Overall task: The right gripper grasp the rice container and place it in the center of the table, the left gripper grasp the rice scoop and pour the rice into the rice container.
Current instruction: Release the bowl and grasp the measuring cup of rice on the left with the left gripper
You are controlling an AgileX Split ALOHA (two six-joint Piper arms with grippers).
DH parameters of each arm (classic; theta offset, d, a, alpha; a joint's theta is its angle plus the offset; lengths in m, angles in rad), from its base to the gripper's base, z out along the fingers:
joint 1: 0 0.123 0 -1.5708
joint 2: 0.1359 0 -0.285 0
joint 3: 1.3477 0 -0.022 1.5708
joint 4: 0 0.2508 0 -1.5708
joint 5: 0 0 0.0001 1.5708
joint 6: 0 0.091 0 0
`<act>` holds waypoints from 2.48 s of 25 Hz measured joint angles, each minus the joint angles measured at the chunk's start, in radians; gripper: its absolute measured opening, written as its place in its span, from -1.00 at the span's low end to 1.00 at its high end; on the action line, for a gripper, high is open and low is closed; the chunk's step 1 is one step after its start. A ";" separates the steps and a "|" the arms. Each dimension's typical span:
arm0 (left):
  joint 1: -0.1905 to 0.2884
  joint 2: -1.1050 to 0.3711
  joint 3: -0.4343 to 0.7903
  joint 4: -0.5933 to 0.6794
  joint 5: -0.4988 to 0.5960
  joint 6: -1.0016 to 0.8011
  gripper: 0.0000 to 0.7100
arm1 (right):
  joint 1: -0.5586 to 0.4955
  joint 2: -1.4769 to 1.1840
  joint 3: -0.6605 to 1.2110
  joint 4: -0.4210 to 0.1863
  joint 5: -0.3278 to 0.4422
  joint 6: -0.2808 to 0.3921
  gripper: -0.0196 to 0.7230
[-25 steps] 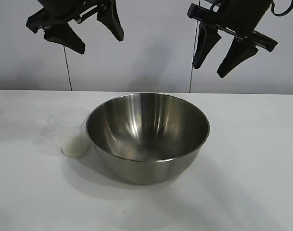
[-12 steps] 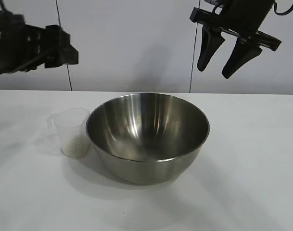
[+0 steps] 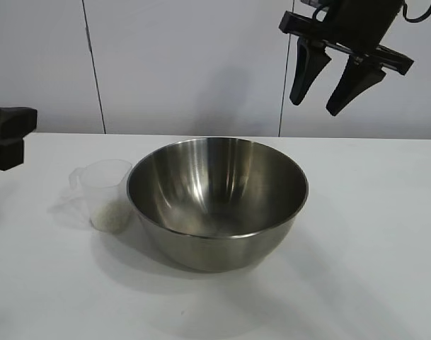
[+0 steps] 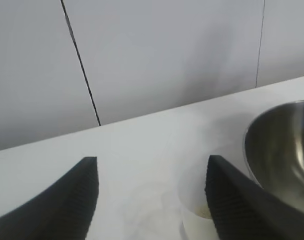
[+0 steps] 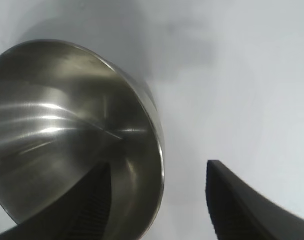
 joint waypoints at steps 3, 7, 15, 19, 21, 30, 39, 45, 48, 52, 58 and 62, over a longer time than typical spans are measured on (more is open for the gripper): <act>0.056 -0.001 0.029 0.009 0.016 -0.118 0.25 | 0.000 0.000 0.000 0.000 0.000 0.000 0.11; 0.175 -0.008 0.050 0.167 0.020 -0.231 0.24 | 0.000 0.000 0.000 0.000 0.000 0.000 0.11; 0.477 0.098 0.031 0.804 -0.010 -0.532 0.24 | 0.000 0.000 0.000 0.000 0.001 0.000 0.11; 0.544 0.266 -0.016 0.951 -0.122 -0.569 0.24 | 0.000 0.000 0.000 0.000 0.001 0.000 0.11; 0.550 0.338 -0.039 0.958 -0.141 -0.533 0.24 | 0.000 0.000 0.000 0.000 0.001 0.000 0.11; 0.550 0.518 -0.057 0.920 -0.146 -0.322 0.16 | 0.000 0.000 0.000 0.000 0.000 0.000 0.11; 0.550 0.524 -0.129 0.920 -0.156 -0.273 0.08 | 0.000 0.000 0.000 0.000 -0.024 0.000 0.11; 0.550 0.528 -0.163 0.920 -0.158 -0.273 0.08 | 0.000 0.000 0.000 0.000 -0.044 0.000 0.11; 0.550 0.561 -0.177 0.920 -0.162 -0.283 0.08 | 0.000 0.000 0.000 0.000 -0.045 0.000 0.11; 0.550 0.606 -0.196 0.920 -0.160 -0.306 0.08 | 0.000 0.000 0.000 0.000 -0.045 0.000 0.11; 0.547 0.609 -0.242 0.920 -0.160 -0.320 0.08 | 0.000 0.000 0.000 0.000 -0.051 0.000 0.11; 0.534 0.609 -0.264 0.916 -0.160 -0.325 0.08 | 0.000 0.000 0.000 0.000 -0.052 0.000 0.11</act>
